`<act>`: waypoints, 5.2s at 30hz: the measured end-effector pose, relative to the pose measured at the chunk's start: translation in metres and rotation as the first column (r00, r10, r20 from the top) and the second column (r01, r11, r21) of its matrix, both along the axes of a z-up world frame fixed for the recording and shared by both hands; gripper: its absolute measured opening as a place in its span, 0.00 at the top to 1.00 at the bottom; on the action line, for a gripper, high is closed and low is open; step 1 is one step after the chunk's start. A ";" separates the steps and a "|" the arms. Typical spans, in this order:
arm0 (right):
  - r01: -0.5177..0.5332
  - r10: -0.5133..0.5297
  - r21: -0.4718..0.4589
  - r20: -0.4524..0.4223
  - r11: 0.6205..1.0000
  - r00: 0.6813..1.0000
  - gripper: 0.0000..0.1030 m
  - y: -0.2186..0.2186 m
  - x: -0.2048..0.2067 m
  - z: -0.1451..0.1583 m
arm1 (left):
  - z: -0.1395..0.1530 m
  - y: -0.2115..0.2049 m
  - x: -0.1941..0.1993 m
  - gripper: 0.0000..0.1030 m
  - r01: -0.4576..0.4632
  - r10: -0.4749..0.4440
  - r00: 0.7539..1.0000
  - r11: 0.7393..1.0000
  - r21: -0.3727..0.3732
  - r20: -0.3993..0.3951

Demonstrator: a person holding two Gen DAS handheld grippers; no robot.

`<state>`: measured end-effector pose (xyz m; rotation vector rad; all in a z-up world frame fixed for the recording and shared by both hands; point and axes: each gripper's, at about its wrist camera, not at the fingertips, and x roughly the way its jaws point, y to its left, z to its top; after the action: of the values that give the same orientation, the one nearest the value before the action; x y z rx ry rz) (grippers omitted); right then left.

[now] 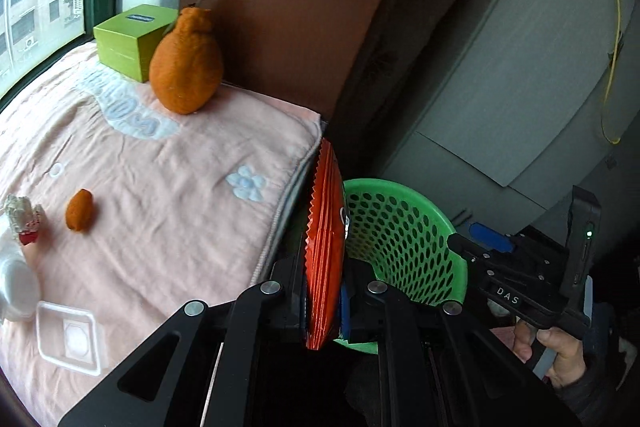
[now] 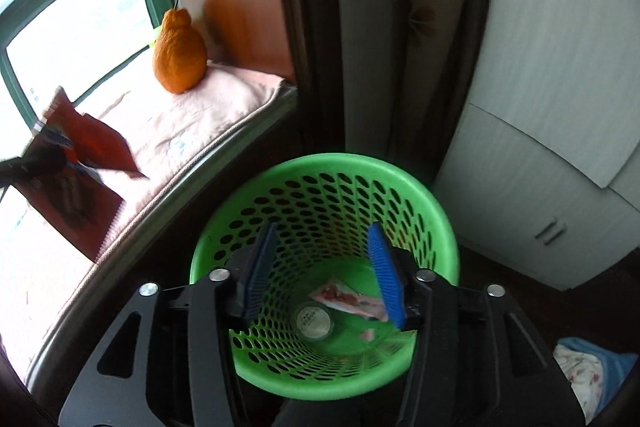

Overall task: Collect trash
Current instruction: 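Carry both wrappers over the green wastebasket and open both tools, then move both open tools back over the window seat, then grasp the white foam block with the left tool, then grasp the labeled yogurt cup with the right tool while the left tool holds the foam block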

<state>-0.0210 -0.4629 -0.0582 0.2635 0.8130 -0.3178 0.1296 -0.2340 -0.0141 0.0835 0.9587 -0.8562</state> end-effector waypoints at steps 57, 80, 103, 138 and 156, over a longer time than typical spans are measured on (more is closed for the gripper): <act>-0.456 0.448 0.092 0.092 0.885 0.889 0.22 0.182 0.101 0.029 | -0.029 0.279 0.058 0.32 -0.581 0.575 0.813 0.798 0.159 0.091; -0.609 0.609 0.135 0.047 0.782 0.792 0.22 0.268 0.169 0.018 | -0.069 0.298 0.103 0.53 -0.452 0.451 0.892 0.886 0.105 0.033; -0.739 0.747 0.162 0.018 0.654 0.665 0.26 0.363 0.215 -0.012 | -0.049 0.340 0.091 0.56 -0.491 0.491 0.871 0.871 0.001 0.022; -0.806 0.814 0.127 -0.030 0.578 0.579 0.28 0.406 0.192 -0.024 | -0.059 0.399 0.065 0.56 -0.599 0.598 0.801 0.801 -0.013 -0.025; -0.740 0.740 0.119 0.056 0.662 0.671 0.43 0.377 0.173 0.002 | -0.047 0.387 0.048 0.56 -0.582 0.582 0.813 0.813 -0.029 -0.009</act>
<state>0.1517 -0.0855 -0.0558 0.0340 0.8739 0.5237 0.1772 0.1526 -0.0607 -0.2323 0.8979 -0.2961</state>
